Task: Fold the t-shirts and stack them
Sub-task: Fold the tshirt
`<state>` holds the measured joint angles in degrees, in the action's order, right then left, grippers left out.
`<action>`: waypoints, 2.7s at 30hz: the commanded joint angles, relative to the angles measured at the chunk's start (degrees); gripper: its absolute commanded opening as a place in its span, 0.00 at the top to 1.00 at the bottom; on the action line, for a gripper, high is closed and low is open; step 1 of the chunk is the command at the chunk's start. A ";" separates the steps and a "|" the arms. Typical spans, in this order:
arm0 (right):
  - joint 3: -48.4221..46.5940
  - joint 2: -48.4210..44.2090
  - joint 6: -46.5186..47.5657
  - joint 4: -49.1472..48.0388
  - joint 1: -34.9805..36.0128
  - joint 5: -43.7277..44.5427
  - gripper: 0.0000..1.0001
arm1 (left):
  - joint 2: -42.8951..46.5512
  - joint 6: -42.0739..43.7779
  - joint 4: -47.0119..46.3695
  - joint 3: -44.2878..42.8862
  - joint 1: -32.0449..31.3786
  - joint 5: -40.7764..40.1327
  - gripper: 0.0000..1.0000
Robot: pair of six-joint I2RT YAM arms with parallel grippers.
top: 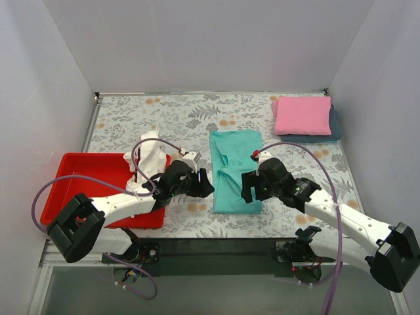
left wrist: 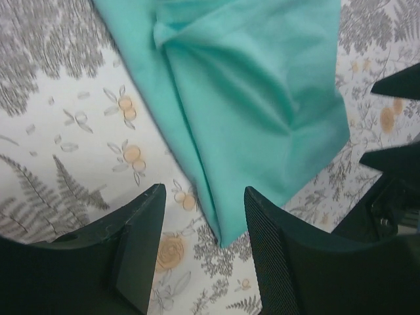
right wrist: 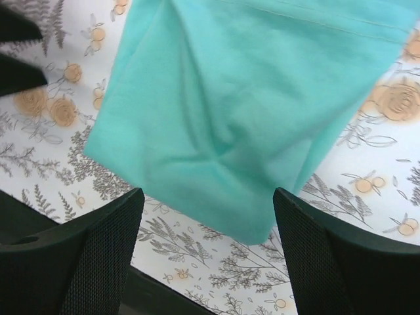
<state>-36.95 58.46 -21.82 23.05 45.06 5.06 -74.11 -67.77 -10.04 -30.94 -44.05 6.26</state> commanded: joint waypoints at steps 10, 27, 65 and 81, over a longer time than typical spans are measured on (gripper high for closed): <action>11.10 -5.10 -4.28 1.91 -7.00 -0.75 0.30 | 0.54 -14.58 5.83 3.95 -2.70 6.39 0.48; 16.47 -3.88 -5.42 -6.26 -7.53 -10.51 0.55 | -9.91 -15.73 1.69 2.46 -7.01 5.08 0.47; -3.22 -1.41 11.27 33.73 4.60 -48.73 0.99 | 8.80 -7.73 21.91 0.35 -10.35 51.29 1.00; -7.96 -0.28 16.73 30.40 6.27 -55.36 0.99 | 16.10 -26.97 -9.11 8.96 -9.04 59.40 1.00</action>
<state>-41.06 57.17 -5.80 54.06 51.05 -52.58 -59.35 -91.53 -14.06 -23.22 -54.00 66.19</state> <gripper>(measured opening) 0.023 0.019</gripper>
